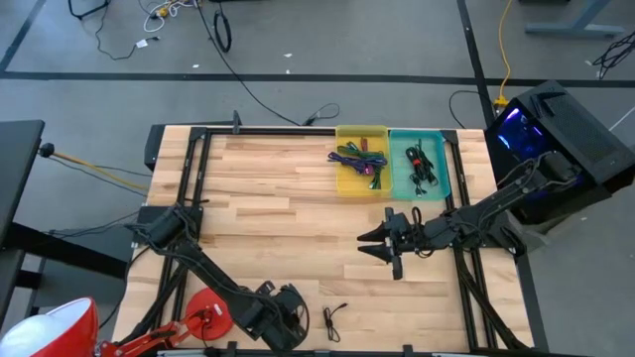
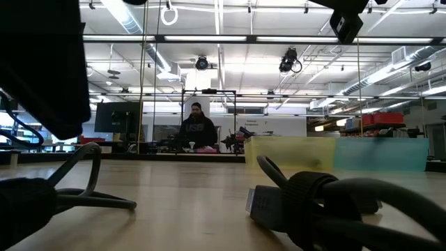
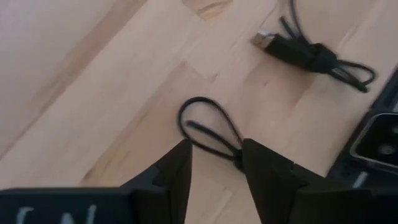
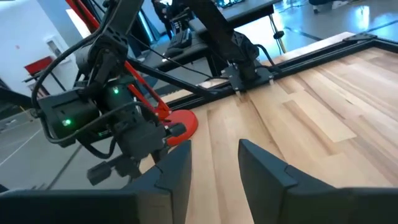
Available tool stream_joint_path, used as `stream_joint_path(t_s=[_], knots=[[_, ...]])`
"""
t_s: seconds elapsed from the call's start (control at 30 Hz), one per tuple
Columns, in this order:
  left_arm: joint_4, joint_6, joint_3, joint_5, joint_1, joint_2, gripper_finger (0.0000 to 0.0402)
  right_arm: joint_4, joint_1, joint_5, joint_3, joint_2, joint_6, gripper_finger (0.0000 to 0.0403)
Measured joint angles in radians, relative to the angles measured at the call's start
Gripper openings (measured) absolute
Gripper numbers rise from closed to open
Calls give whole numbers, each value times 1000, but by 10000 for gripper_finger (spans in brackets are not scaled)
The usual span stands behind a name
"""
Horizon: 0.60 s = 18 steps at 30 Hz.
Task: Pick & Place USB Port
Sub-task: Put the black charger cable into the blue bin
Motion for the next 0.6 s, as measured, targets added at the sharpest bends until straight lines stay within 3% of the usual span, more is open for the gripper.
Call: stream_joint_path(t_s=[0.6], knots=[[22, -18, 0, -47, -1, 17, 156, -1, 0, 0, 0, 0, -1, 135]])
